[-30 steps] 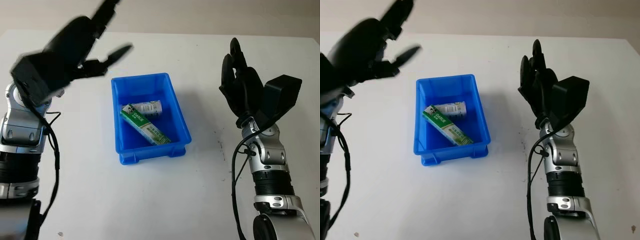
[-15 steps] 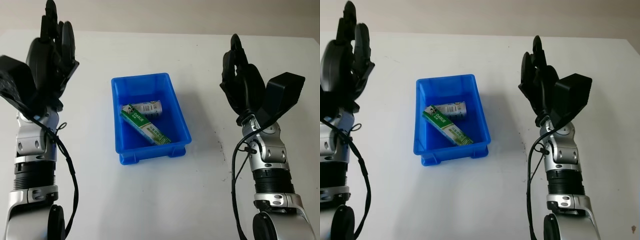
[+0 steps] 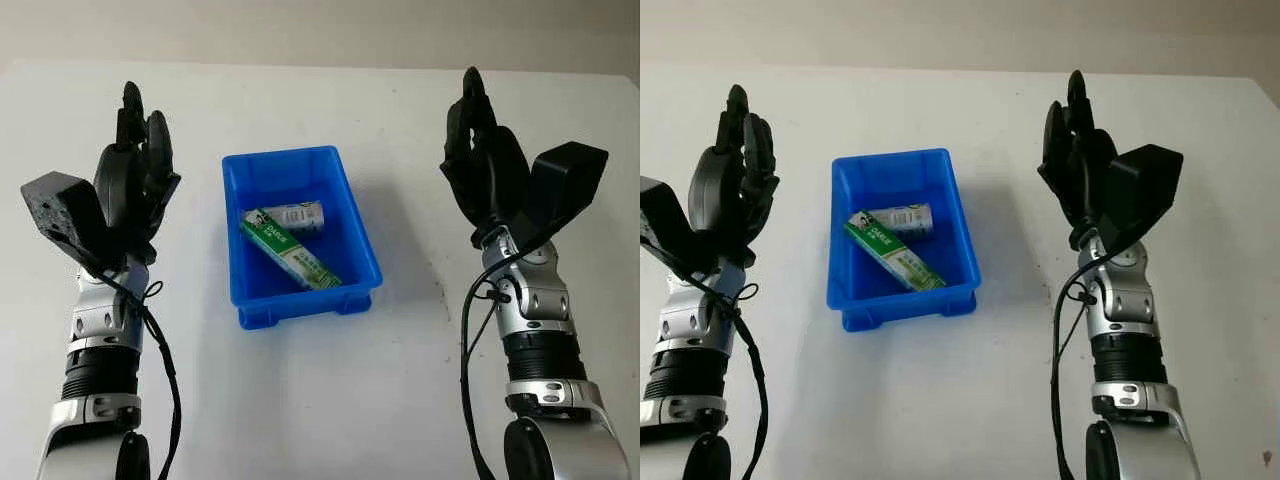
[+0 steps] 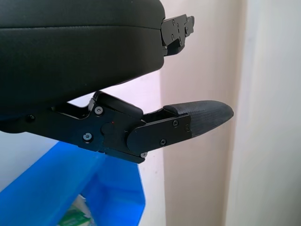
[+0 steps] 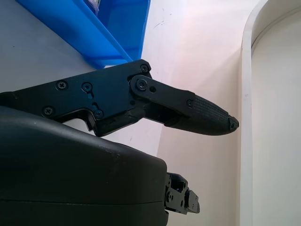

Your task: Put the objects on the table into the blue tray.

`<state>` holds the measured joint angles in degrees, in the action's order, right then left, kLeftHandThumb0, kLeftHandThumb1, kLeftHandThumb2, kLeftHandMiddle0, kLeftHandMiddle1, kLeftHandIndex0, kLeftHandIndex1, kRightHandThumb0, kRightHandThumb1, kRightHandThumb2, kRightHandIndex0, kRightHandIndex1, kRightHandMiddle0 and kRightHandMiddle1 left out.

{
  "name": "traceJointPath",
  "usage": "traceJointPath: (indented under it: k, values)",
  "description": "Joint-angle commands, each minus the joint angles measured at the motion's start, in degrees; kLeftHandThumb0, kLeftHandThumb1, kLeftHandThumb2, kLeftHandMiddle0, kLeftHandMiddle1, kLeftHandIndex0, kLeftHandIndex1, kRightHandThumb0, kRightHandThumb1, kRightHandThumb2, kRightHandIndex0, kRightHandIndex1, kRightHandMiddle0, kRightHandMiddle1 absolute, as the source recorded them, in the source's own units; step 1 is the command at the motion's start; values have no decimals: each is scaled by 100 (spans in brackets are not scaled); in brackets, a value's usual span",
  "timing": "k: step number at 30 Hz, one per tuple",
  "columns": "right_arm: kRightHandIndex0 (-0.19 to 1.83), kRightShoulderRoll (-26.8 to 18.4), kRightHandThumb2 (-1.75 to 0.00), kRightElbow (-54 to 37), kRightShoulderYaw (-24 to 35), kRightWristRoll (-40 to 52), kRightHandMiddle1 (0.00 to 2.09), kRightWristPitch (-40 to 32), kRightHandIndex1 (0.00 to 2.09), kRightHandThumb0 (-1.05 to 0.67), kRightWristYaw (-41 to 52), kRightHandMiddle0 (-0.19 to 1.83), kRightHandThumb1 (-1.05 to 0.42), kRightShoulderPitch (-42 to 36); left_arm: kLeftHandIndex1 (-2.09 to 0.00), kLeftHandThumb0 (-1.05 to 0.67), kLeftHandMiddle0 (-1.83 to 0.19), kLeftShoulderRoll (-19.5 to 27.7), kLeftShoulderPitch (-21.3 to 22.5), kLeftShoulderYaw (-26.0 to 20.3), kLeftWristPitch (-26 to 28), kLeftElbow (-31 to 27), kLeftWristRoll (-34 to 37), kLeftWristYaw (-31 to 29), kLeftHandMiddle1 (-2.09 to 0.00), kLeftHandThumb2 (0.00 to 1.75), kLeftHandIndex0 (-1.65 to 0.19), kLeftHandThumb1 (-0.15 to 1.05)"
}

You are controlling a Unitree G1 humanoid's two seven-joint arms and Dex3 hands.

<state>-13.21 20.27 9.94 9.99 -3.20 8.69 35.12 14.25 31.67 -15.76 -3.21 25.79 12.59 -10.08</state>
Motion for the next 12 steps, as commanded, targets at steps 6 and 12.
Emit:
traceJointPath:
  k: [6,12]
  values:
    - [-19,18,-74,-12,40,52,0,97,0,-75,41,-19,-105,82,0,-76,19,9,76,70,-168,-69,-51,17,0,70,19,105]
    - [-19,27,-74,-37,32,48,0,115,0,-74,44,-19,-105,43,0,-75,19,-17,10,114,-200,-175,-46,78,0,70,19,105]
